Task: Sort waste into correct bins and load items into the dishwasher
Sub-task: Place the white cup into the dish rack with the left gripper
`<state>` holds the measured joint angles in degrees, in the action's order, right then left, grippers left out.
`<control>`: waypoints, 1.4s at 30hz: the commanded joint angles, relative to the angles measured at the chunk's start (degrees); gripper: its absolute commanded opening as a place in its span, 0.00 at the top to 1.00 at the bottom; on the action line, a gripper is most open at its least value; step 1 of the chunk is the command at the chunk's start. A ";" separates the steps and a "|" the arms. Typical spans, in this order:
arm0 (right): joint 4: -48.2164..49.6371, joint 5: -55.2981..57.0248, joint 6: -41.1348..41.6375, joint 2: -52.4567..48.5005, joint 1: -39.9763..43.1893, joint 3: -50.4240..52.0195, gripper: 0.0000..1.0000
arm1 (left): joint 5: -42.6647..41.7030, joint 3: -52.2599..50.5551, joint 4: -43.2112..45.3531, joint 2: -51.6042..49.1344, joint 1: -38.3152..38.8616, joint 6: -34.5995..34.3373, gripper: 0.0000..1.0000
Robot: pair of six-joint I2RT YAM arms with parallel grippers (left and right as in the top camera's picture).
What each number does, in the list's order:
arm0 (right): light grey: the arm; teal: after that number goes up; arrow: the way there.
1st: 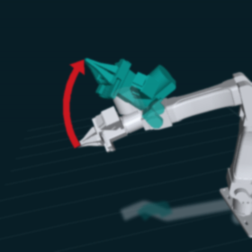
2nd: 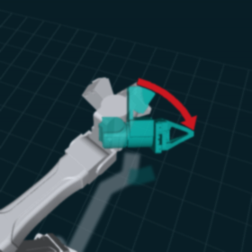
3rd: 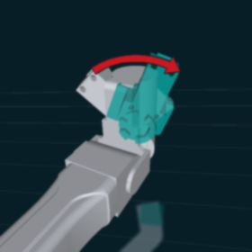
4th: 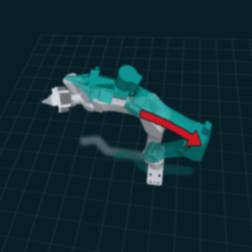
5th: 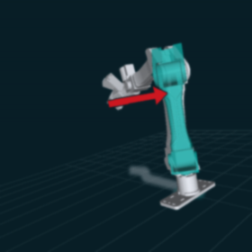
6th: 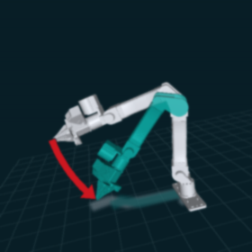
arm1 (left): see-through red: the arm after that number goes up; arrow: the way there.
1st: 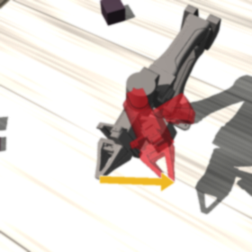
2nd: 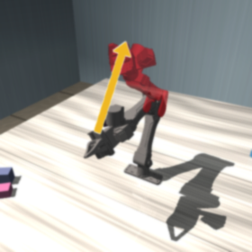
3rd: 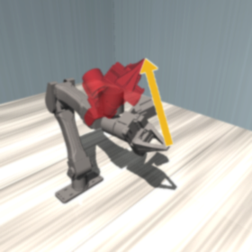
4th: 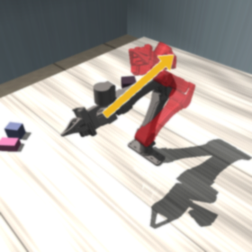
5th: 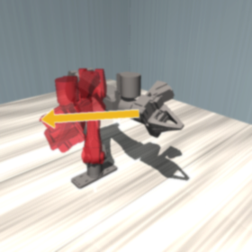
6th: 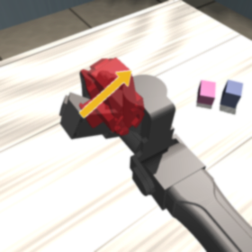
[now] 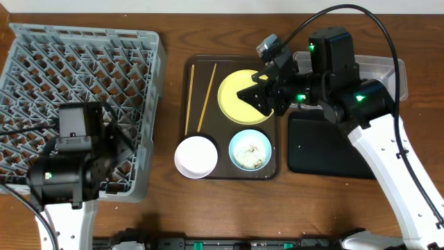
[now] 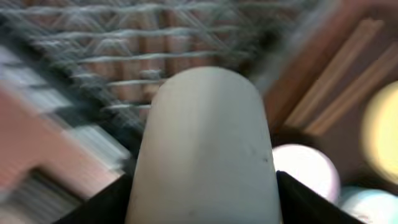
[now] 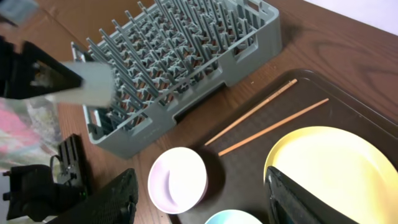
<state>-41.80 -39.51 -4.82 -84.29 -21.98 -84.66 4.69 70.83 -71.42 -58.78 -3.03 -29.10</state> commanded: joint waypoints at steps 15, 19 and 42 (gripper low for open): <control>-2.78 0.55 0.04 0.72 0.57 -0.13 0.37 | 3.58 -0.92 4.68 -14.97 -25.81 -2.62 0.69; -3.50 0.55 0.02 0.72 0.59 -0.11 0.37 | -0.42 -0.98 4.72 -21.18 -29.92 -1.57 0.72; -5.35 3.76 0.28 0.70 0.52 0.02 0.36 | -17.05 4.85 4.63 -9.75 -32.61 7.08 0.07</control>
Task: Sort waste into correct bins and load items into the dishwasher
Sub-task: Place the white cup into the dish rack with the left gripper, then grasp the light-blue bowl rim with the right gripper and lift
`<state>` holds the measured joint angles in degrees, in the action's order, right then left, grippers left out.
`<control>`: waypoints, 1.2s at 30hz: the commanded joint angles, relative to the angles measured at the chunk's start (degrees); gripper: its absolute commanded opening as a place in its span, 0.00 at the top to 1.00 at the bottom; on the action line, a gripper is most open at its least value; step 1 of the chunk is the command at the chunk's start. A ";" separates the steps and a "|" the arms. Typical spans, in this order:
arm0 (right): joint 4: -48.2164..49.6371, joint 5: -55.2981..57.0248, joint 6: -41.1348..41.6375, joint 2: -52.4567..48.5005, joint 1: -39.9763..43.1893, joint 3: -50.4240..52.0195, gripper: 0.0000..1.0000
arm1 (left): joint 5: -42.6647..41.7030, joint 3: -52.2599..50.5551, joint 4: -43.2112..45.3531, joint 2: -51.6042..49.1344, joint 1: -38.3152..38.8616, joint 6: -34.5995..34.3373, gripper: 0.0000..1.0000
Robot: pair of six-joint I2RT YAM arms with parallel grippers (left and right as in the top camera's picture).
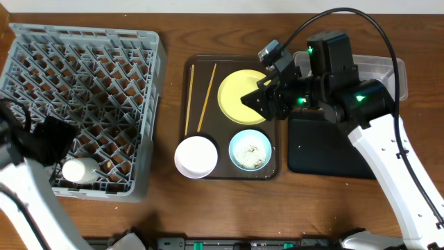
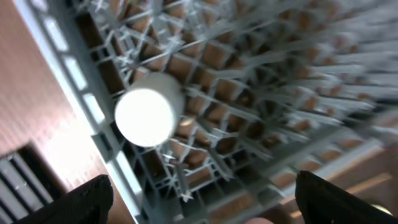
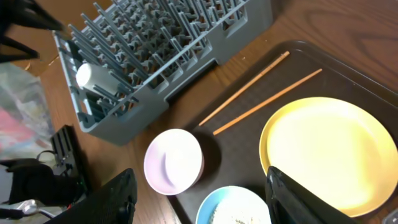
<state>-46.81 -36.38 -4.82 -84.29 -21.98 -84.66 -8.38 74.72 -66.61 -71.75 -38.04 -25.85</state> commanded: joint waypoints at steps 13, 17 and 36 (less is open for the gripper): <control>-4.66 22.91 21.11 -11.43 -7.02 0.13 0.46 | -8.44 0.94 -0.17 5.86 35.32 22.49 0.09; -4.87 22.88 21.09 -15.85 -8.68 0.13 0.48 | -3.89 0.90 -0.26 5.51 40.26 22.64 0.09; -10.10 30.10 35.32 -27.80 -21.94 0.13 0.57 | -3.56 0.90 -1.05 5.53 40.70 22.64 0.01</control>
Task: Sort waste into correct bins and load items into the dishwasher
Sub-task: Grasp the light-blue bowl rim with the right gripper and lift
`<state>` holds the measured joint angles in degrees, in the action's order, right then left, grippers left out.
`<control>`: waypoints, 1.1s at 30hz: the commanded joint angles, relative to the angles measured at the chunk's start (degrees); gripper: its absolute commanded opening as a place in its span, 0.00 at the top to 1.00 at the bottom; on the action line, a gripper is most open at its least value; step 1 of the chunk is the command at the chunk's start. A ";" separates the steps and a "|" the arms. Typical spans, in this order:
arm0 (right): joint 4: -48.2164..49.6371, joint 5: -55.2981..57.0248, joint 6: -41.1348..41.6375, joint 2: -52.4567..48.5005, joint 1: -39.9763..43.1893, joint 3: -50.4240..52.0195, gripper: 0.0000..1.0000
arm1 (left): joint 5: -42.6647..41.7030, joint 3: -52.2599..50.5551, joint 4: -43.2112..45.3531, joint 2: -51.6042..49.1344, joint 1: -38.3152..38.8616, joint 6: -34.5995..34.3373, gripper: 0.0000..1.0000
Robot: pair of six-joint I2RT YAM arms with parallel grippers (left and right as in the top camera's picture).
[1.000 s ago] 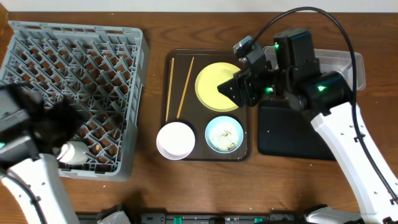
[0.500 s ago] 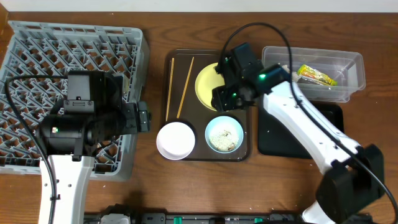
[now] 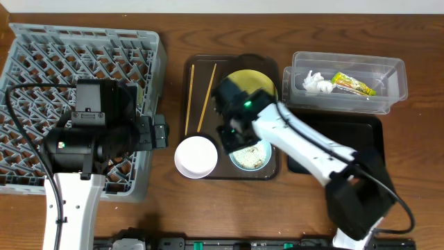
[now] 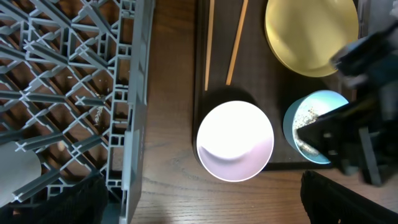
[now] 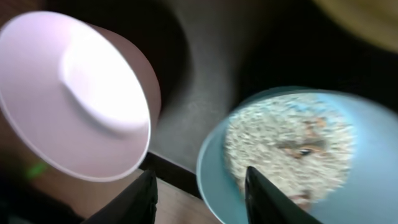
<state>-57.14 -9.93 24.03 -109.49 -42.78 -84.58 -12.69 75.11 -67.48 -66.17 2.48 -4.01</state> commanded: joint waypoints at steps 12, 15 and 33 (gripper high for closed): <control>-0.28 3.65 7.65 -9.64 -1.84 -0.02 0.99 | 0.72 0.50 -0.22 -0.04 0.17 0.81 0.00; -0.59 3.69 7.65 -9.03 -1.68 -0.13 0.99 | 0.72 0.50 -0.22 -0.04 0.17 0.81 0.00; -4.17 -18.75 -15.78 15.98 16.85 -0.04 0.99 | 0.72 0.50 0.72 -0.04 0.17 0.81 0.00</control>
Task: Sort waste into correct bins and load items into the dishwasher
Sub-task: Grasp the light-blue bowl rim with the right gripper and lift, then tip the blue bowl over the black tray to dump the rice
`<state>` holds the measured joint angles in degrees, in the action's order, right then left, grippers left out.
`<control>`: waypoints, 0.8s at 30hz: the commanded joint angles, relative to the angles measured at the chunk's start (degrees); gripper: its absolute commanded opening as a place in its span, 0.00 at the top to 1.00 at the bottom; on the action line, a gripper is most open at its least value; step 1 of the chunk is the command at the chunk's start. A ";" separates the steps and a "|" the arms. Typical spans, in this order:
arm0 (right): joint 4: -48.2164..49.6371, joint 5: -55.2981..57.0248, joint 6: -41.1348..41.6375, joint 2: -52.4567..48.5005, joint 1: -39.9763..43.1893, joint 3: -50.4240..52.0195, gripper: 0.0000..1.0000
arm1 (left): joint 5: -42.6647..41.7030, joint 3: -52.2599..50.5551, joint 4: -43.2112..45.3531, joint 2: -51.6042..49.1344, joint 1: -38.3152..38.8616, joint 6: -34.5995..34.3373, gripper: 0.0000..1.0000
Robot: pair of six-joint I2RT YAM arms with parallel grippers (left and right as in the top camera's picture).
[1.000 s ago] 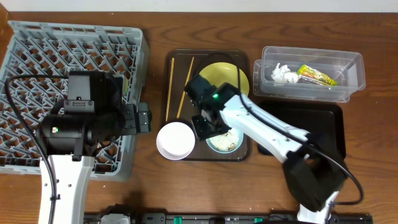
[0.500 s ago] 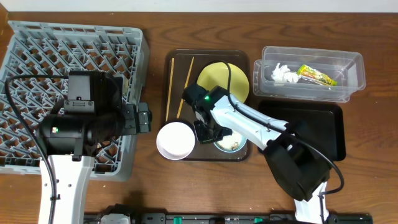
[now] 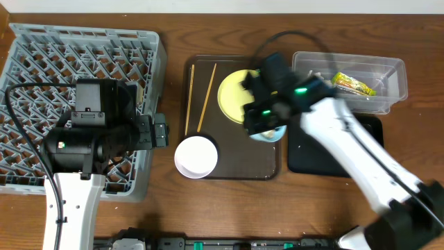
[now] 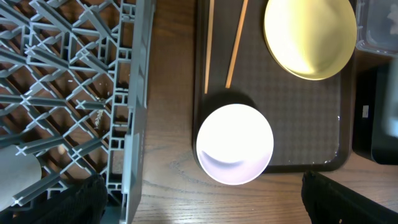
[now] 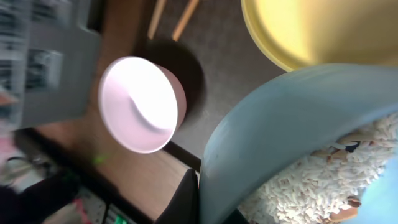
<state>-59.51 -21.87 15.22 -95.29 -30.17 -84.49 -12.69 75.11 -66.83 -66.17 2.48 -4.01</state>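
My right gripper [image 5: 200,200] is shut on the rim of a blue bowl [image 5: 292,130] of rice scraps, holding it tilted above the right edge of the brown tray [image 3: 236,163]; overhead the blue bowl [image 3: 269,129] is partly hidden under the arm. On the tray lie a white bowl [image 3: 195,156], a yellow plate [image 3: 236,94] and two chopsticks [image 3: 198,97]. My left gripper [image 4: 199,208] hangs open over the table between the grey dish rack [image 3: 69,55] and the tray, above the white bowl [image 4: 235,143]. A white cup [image 4: 15,180] lies in the rack.
A clear bin [image 3: 388,104] with a wrapper and crumpled tissue stands at the back right. A black bin [image 3: 326,156] lies in front of it, right of the tray. The left arm body [image 3: 94,135] covers the rack's right front part.
The right gripper was low at the blue bowl on the tray; now it is shut on the rim and the bowl is up off the tray, further right. The left arm has not moved.
First my left gripper held the white cup over the rack while the right hung open above the yellow plate. Then the cup lay in the rack's front left corner. Then the left stood open by the tray and the right reached the blue bowl, now lifted.
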 commanded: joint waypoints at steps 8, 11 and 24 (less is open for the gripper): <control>-2.54 -18.34 -10.82 1.95 16.94 9.18 0.99 | 0.72 0.50 0.07 -0.04 0.17 0.81 0.00; 2.99 -26.45 -12.02 1.95 22.71 17.29 0.99 | 0.72 0.50 0.07 -0.04 0.17 0.81 0.00; 16.24 -62.90 -35.12 1.95 48.87 35.76 0.99 | 0.72 0.50 0.07 -0.04 0.17 0.81 0.00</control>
<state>-43.46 -71.88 -11.44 -93.38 15.90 -50.89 -12.67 75.09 -66.81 -66.22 2.48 -4.01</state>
